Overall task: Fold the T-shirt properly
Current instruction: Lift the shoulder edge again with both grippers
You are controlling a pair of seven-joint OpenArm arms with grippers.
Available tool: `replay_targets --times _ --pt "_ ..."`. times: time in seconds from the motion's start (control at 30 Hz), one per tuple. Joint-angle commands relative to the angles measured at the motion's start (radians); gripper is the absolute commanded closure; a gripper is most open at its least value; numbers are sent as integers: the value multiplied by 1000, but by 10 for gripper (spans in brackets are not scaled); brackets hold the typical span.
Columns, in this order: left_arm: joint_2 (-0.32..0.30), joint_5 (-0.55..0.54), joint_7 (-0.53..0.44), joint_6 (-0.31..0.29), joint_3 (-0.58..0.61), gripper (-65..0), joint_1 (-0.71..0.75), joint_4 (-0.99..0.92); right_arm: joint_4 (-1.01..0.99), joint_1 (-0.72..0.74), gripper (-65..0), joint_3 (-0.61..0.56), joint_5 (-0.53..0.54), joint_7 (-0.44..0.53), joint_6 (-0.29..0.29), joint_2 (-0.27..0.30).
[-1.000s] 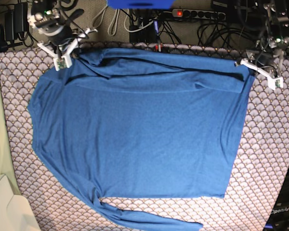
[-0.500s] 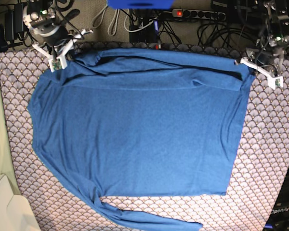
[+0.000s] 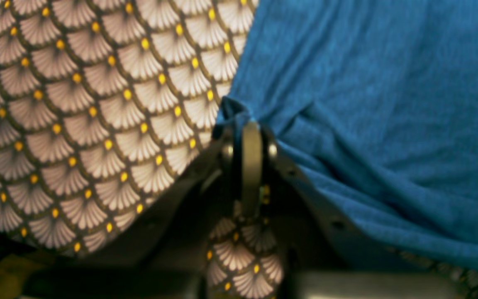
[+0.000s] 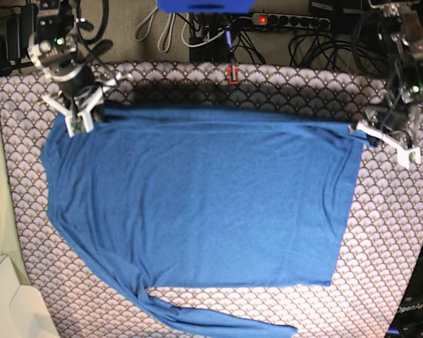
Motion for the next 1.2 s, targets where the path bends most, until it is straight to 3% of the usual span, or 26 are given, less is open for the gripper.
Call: replay_targets --times 0.0,0.33,0.6,0.93,1.17 --pt "-15 0 -12 2 -3 -5 -22 13 16 18 0 1 -2 22 0 7" --pt "-15 0 -6 2 0 -5 -152 -174 -58 185 0 -3 -2 -58 2 9" --pt "-15 0 -6 2 2 -5 -235 -243 -199 282 0 -69 -2 -55 2 60" --pt "-11 0 -6 2 5 -5 -327 -363 -280 369 0 -88 -2 -56 2 64" --pt "-28 0 -9 2 120 -5 -359 -393 -312 401 0 -88 -2 -52 2 66"
